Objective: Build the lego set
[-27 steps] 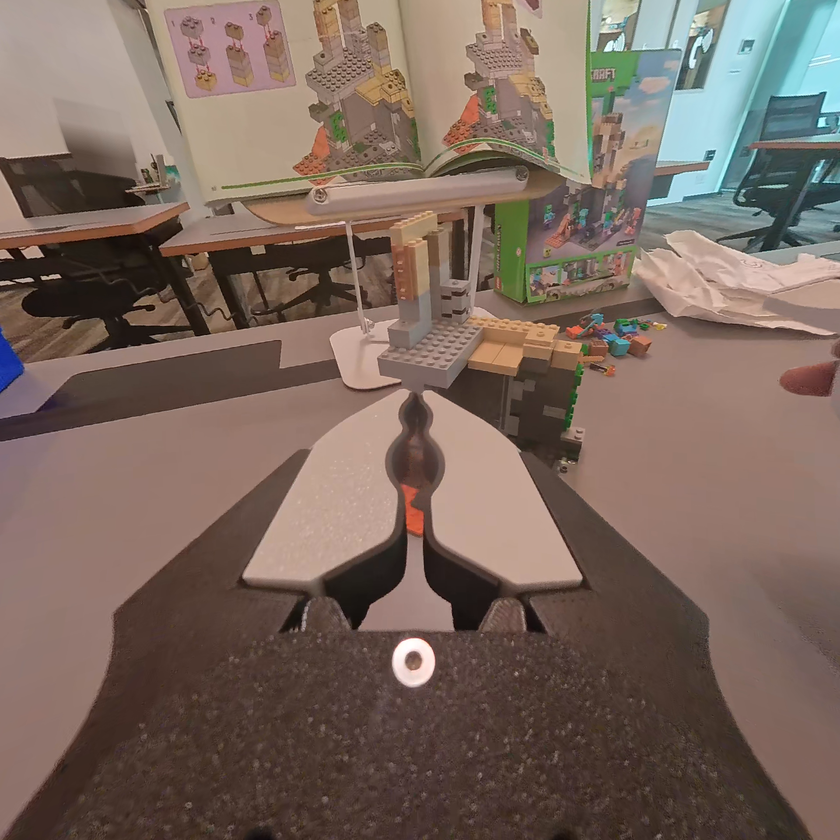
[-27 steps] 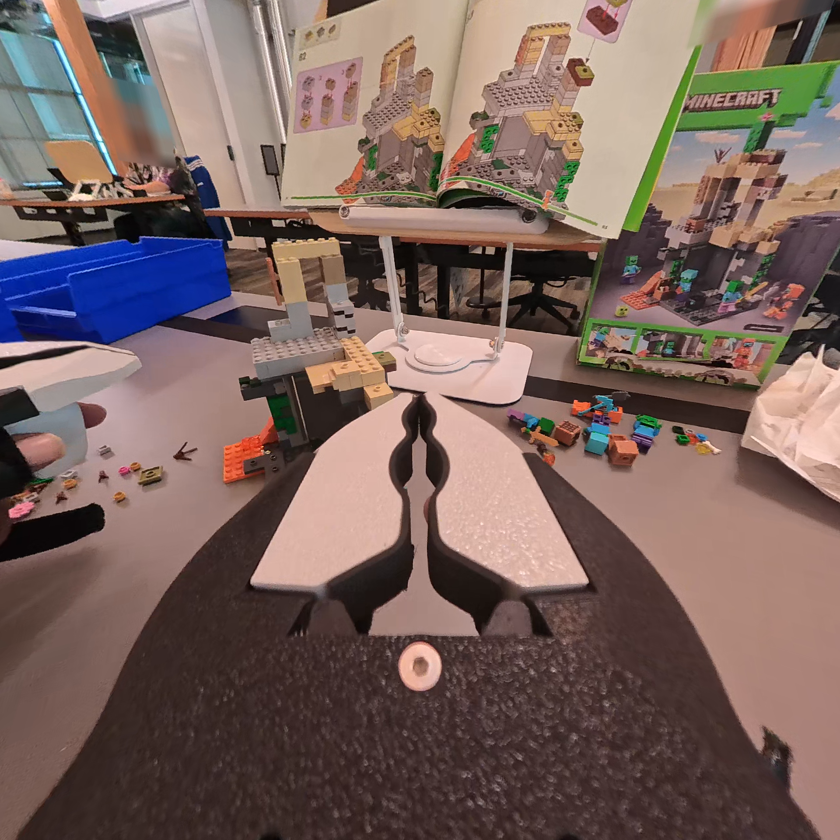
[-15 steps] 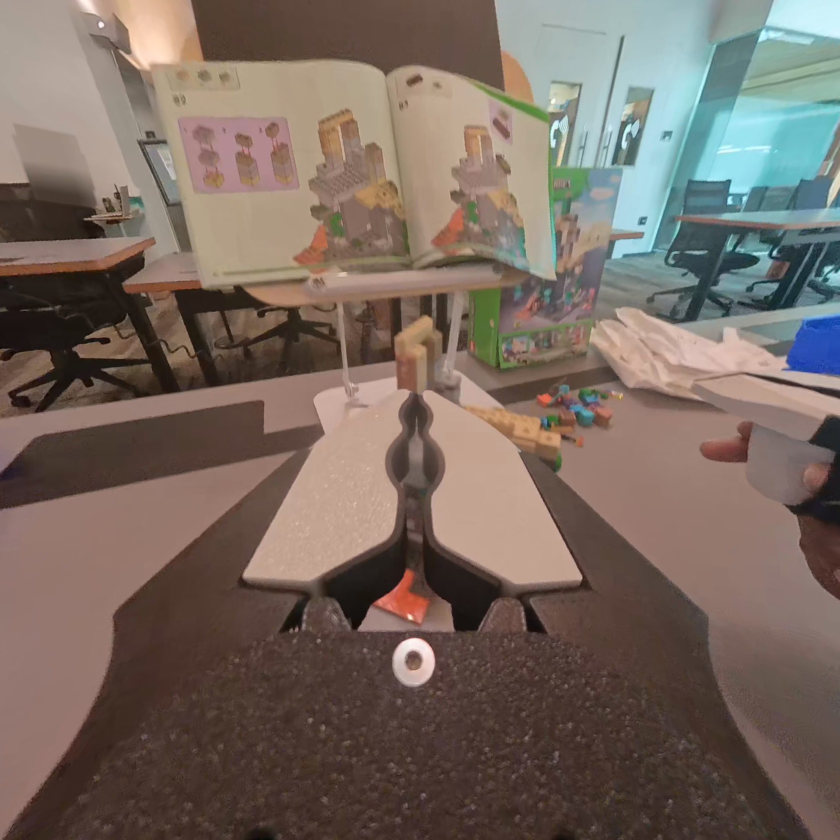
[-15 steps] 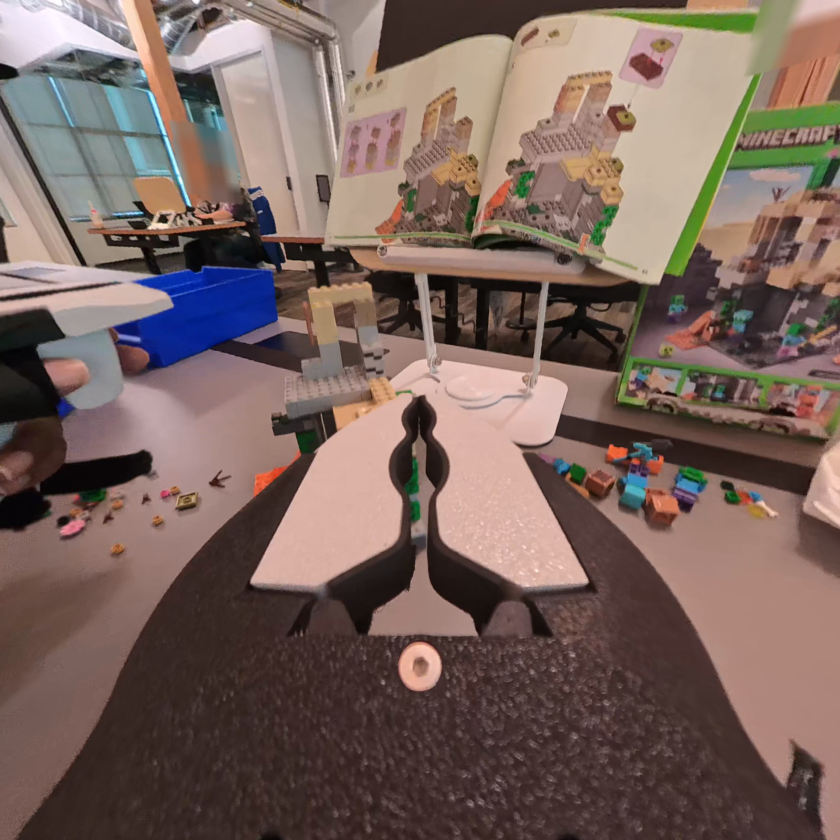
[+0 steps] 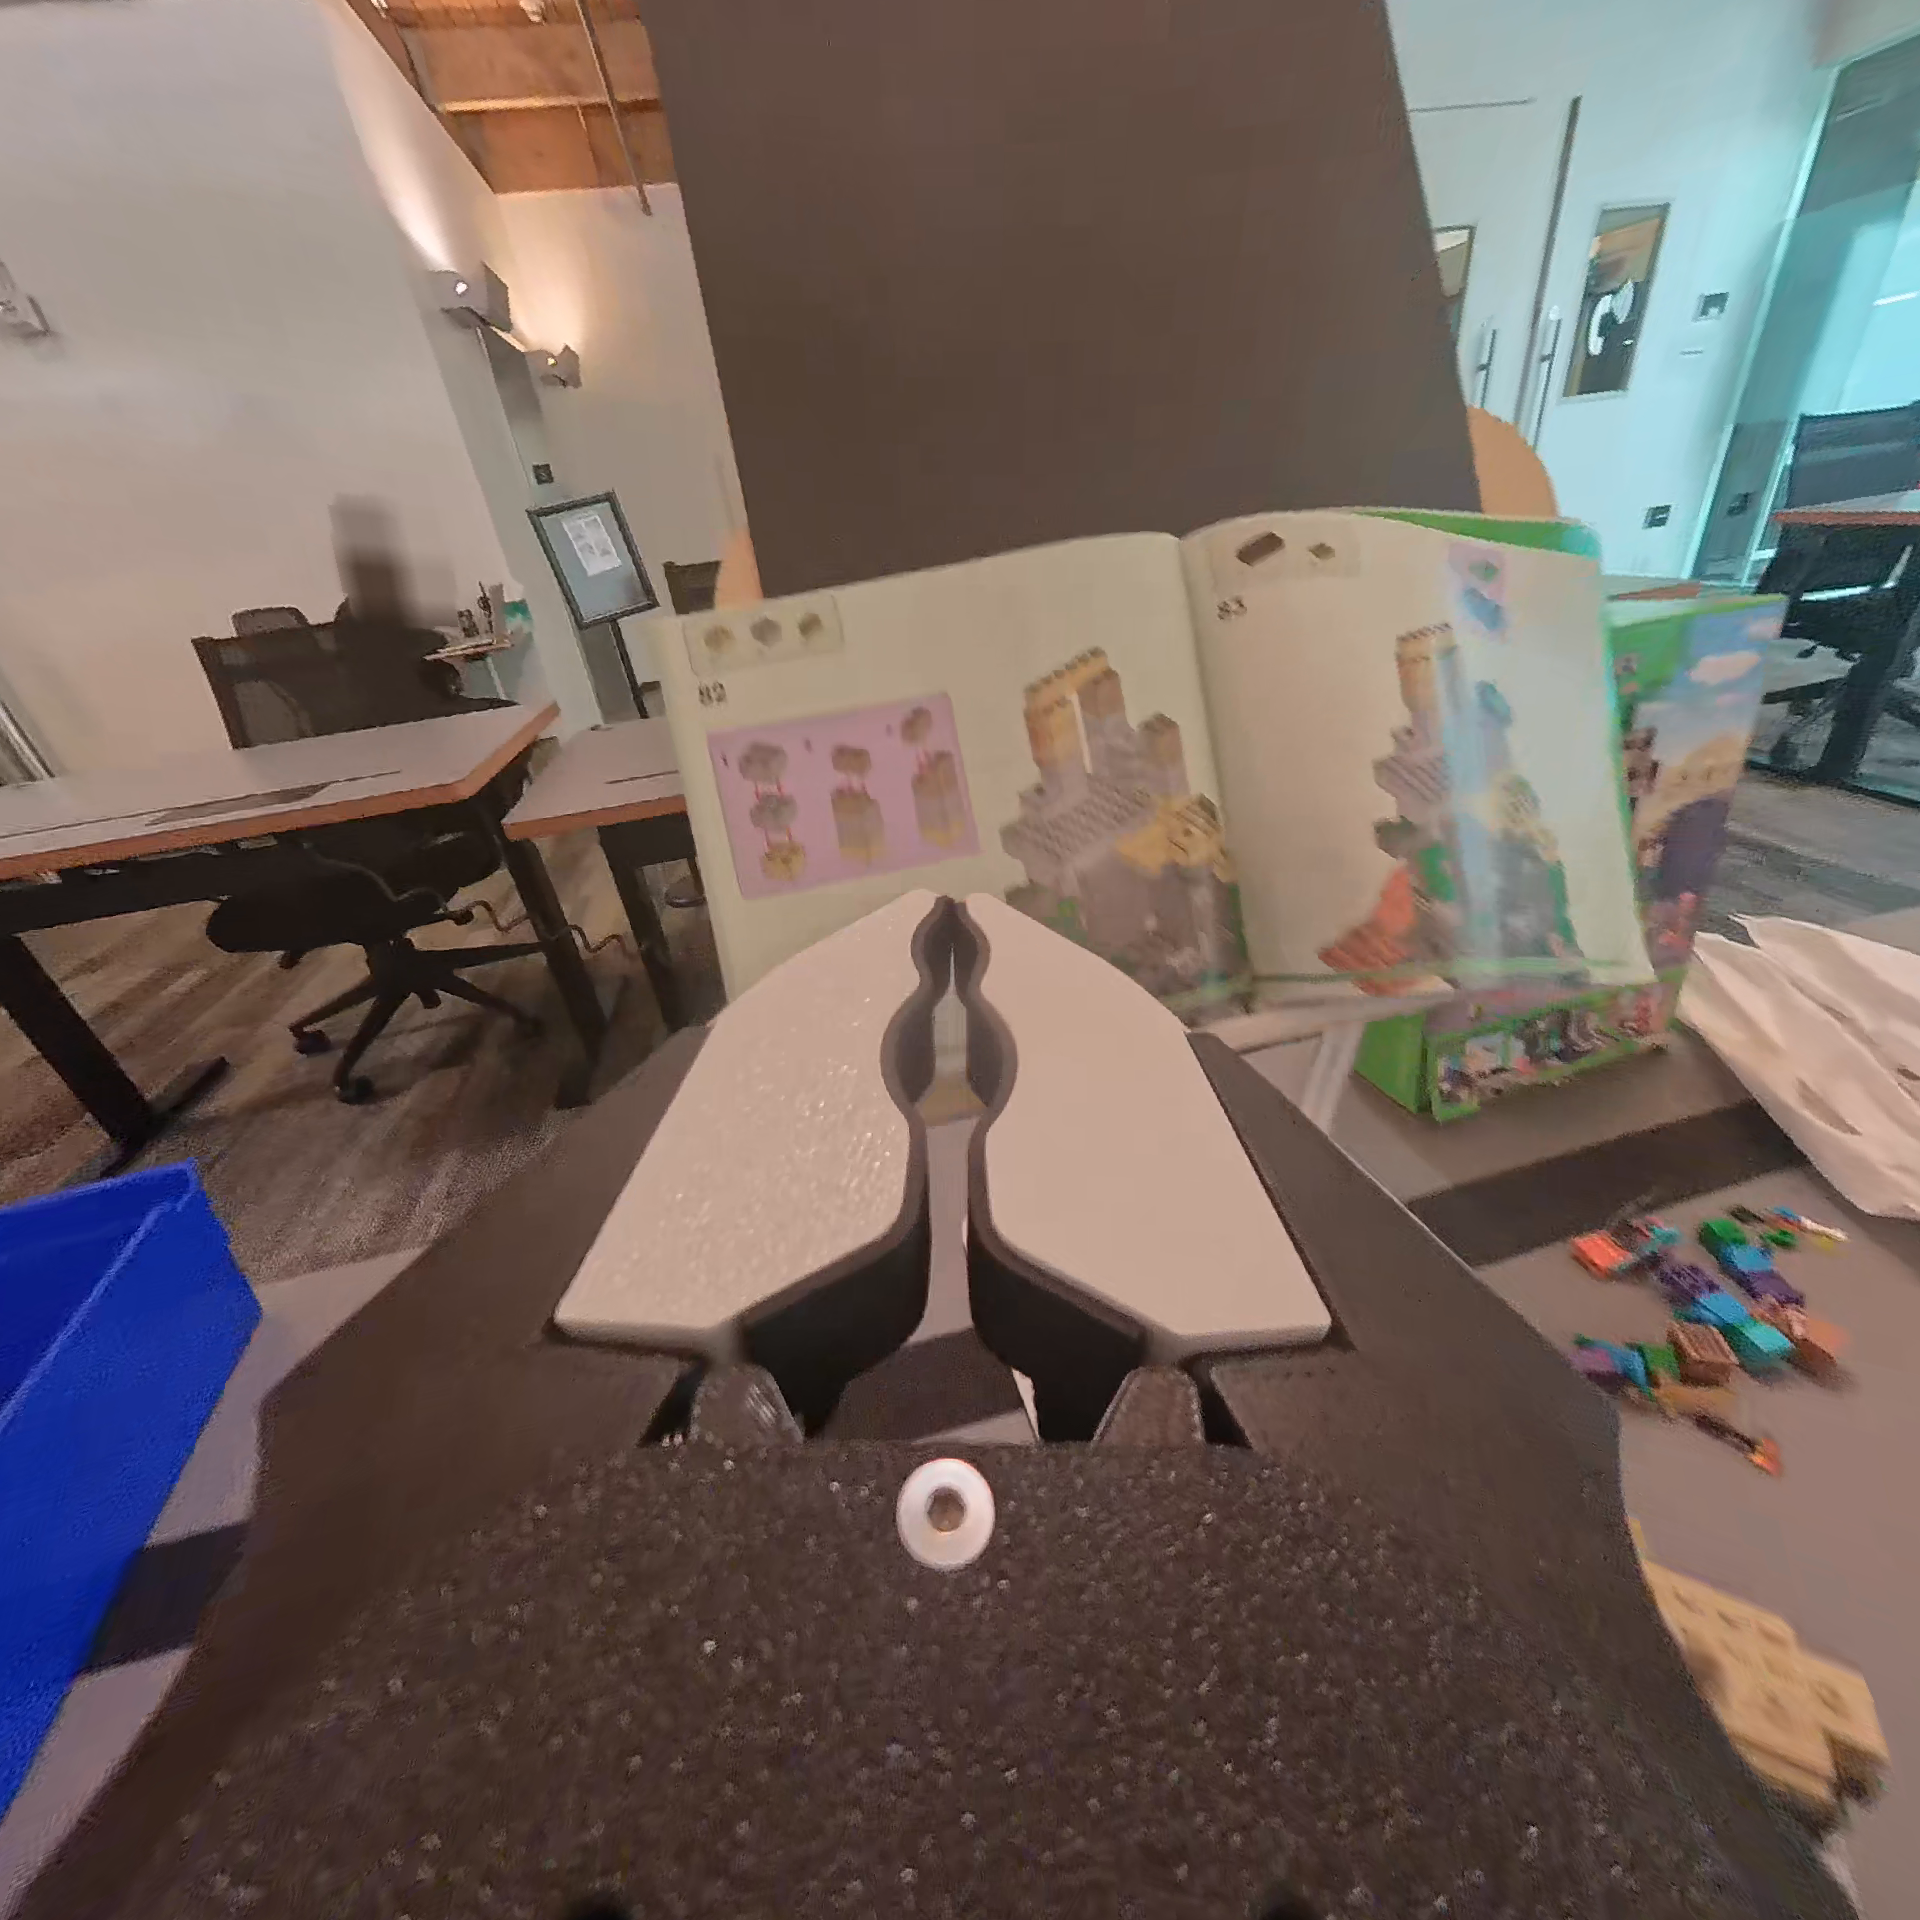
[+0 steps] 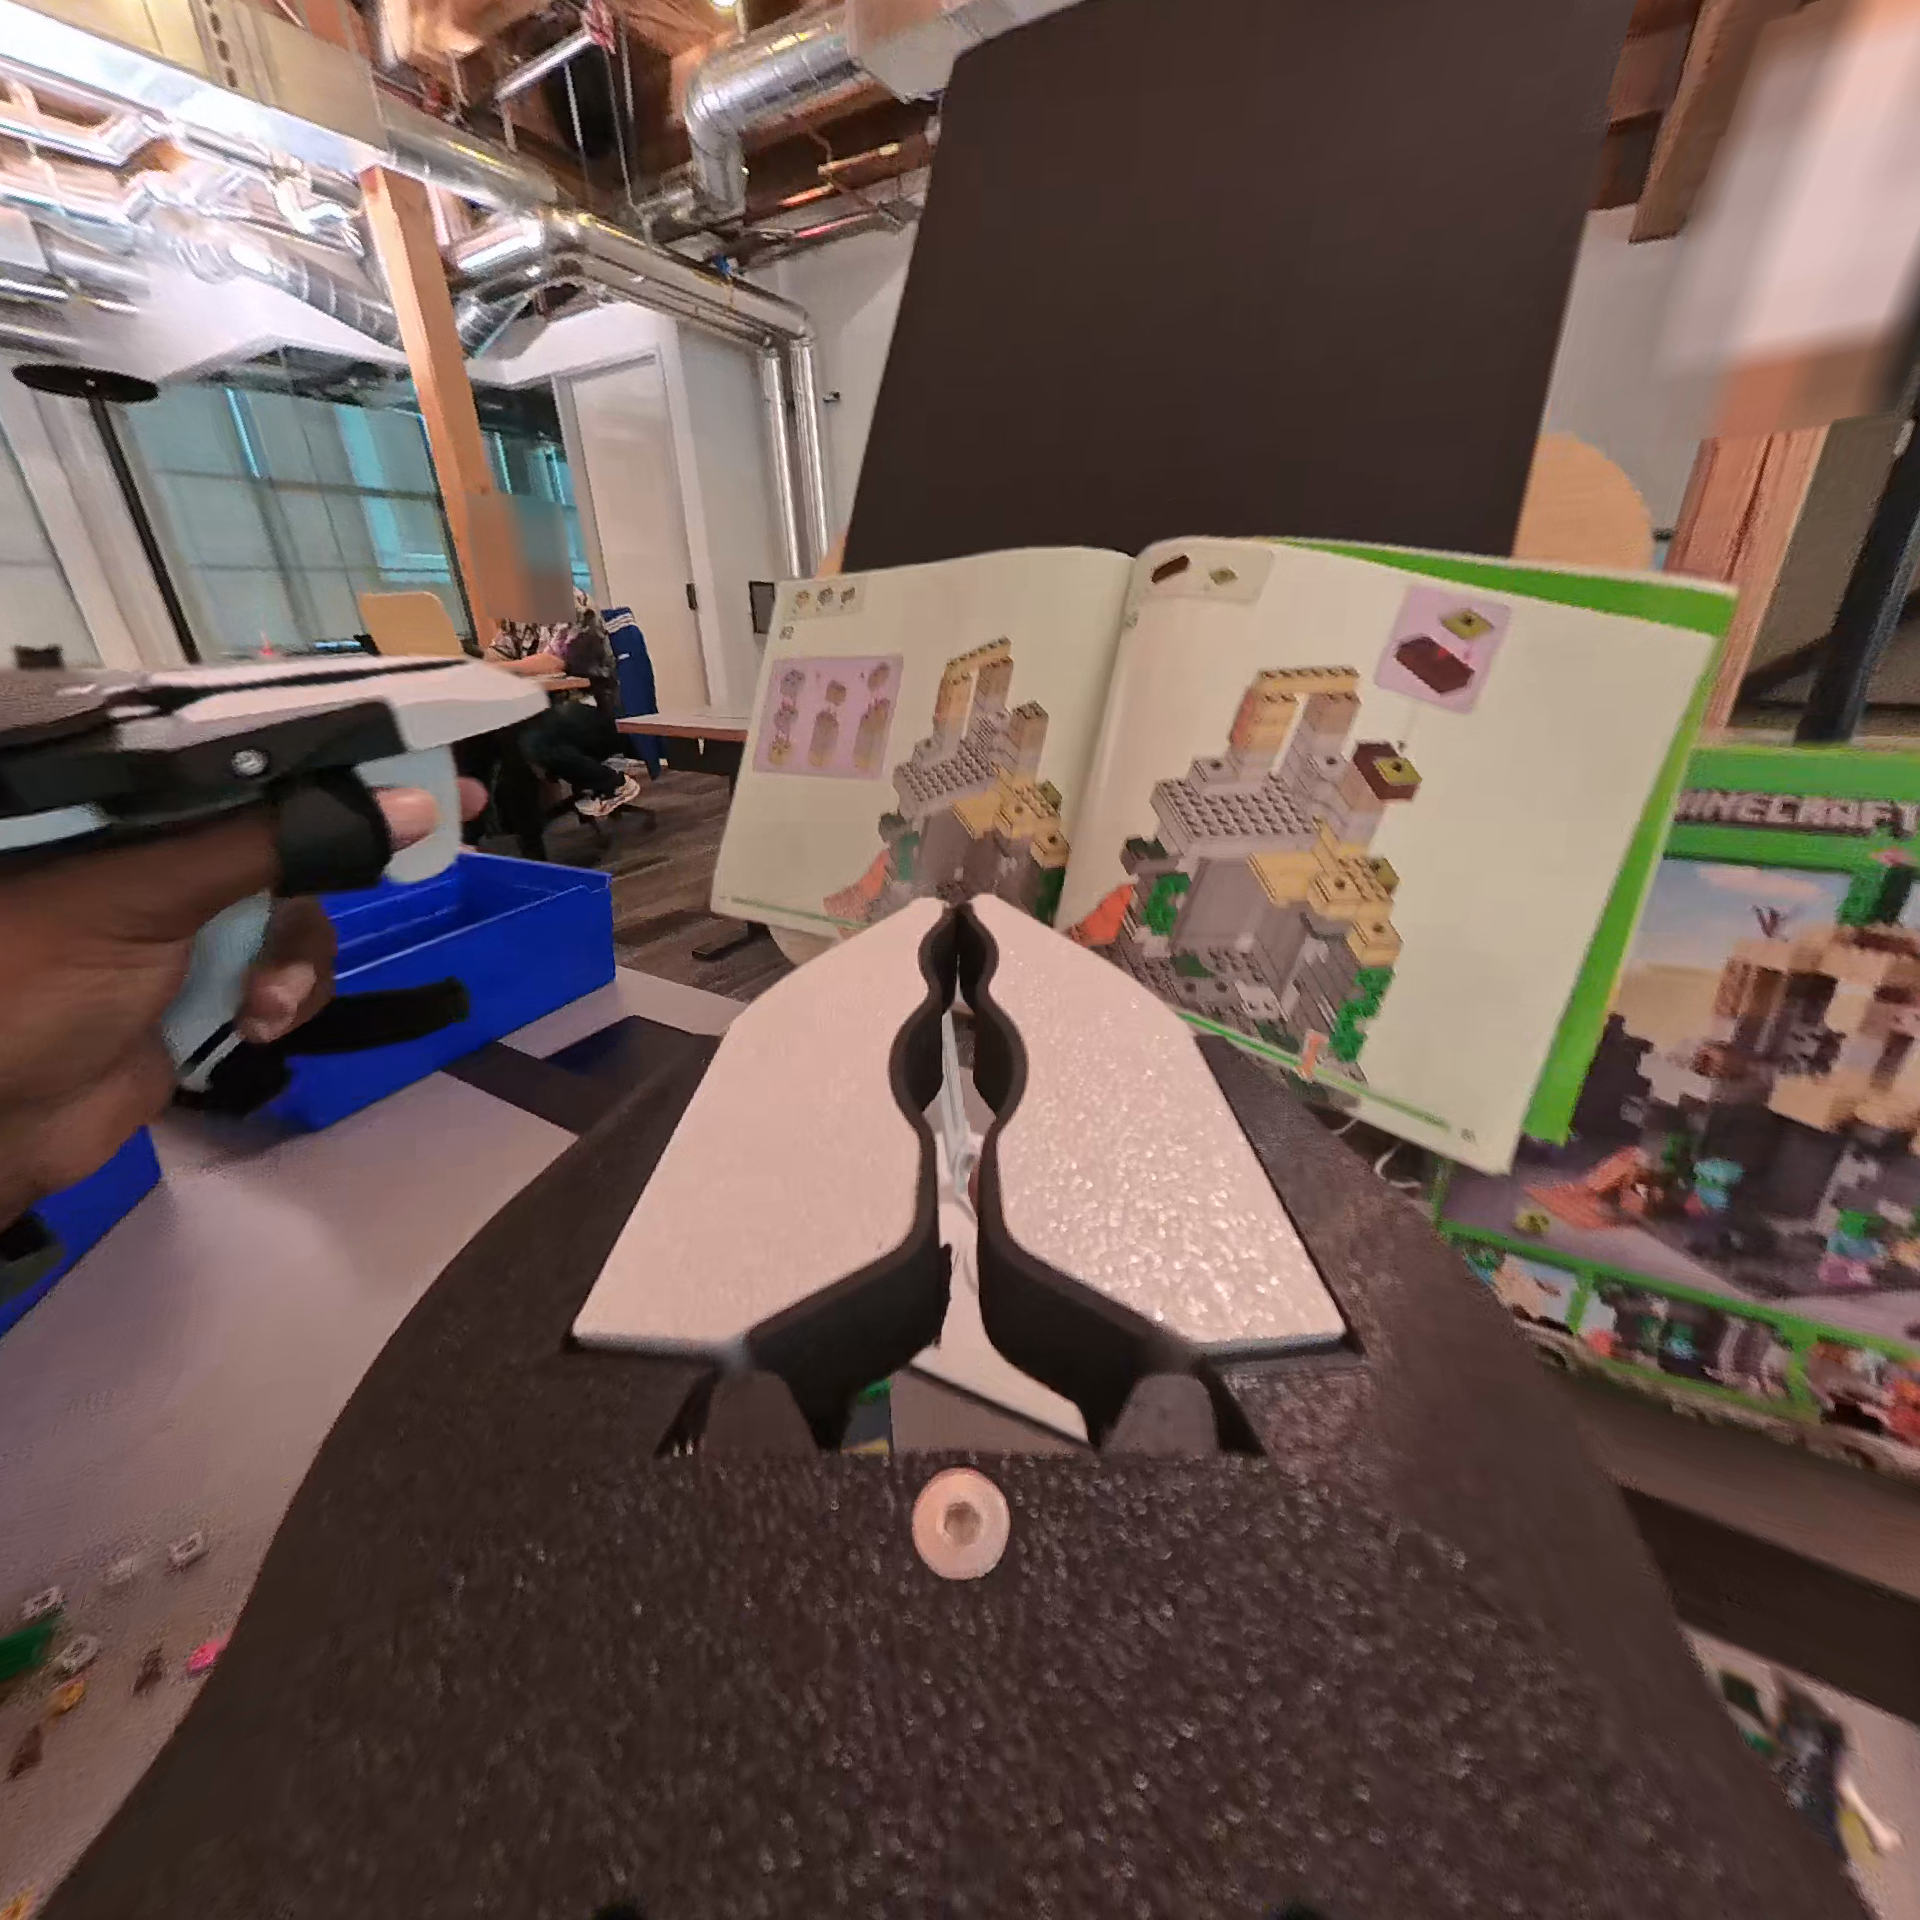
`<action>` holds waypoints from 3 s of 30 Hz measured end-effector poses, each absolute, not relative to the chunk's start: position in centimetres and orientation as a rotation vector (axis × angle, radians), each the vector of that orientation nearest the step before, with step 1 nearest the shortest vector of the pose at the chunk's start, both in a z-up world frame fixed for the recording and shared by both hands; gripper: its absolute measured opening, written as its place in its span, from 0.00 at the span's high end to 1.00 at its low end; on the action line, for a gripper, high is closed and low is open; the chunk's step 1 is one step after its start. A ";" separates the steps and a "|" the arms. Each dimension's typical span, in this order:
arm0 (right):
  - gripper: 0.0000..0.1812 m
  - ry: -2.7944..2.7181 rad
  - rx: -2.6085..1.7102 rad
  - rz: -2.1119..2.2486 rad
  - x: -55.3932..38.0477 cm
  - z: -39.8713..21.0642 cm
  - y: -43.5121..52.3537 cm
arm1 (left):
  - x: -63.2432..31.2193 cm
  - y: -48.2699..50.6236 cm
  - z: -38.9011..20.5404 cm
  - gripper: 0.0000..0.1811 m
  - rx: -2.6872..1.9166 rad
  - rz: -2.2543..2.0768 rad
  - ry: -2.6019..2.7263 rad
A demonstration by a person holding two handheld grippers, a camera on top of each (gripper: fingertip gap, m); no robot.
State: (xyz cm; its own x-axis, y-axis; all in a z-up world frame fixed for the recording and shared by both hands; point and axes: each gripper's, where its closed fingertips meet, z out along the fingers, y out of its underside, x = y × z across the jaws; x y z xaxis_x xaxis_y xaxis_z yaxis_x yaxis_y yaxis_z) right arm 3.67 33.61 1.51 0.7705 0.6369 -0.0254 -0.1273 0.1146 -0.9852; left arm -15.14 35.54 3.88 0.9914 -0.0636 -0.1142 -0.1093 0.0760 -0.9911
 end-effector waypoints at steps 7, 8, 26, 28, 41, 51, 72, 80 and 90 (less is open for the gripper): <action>1.00 -0.504 -1.340 0.609 -0.3 2.5 34.8 | -17.7 40.6 5.2 1.00 -1.538 0.111 0.136; 1.00 -0.509 -1.342 0.618 -1.0 2.5 34.8 | -17.8 41.2 4.9 1.00 -1.547 0.105 0.132; 1.00 -0.536 -1.335 0.659 -2.0 1.2 32.3 | -17.5 42.8 2.1 1.00 -1.570 0.120 0.134; 1.00 -0.540 -1.336 0.648 -1.8 1.2 32.3 | -17.5 42.8 1.9 1.00 -1.579 0.124 0.133; 1.00 -0.558 -1.342 0.636 -1.3 0.4 32.9 | -17.3 44.1 1.2 1.00 -1.612 0.130 0.154; 1.00 -0.564 -1.365 0.630 -1.3 -0.5 33.5 | -17.3 44.1 0.6 1.00 -1.630 0.133 0.167; 1.00 -0.585 -1.412 0.597 -1.6 -2.8 34.8 | -18.0 44.6 -1.1 1.00 -1.652 0.125 0.151; 1.00 -0.690 -1.479 0.463 -1.4 -2.9 38.5 | -16.2 44.7 -1.4 1.00 -1.657 0.090 0.208; 1.00 -1.103 -1.696 0.133 -4.6 -4.9 46.9 | -7.0 46.1 -3.0 1.00 -1.731 -0.029 0.513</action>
State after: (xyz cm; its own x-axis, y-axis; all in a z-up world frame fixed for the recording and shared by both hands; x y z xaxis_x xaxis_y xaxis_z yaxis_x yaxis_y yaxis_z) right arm -4.63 46.90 -4.88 0.5671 0.7146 0.4095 0.5972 -0.0144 -0.8020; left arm -7.03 46.06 -3.01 0.9003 -0.3511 -0.2573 -0.3201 -0.1335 -0.9379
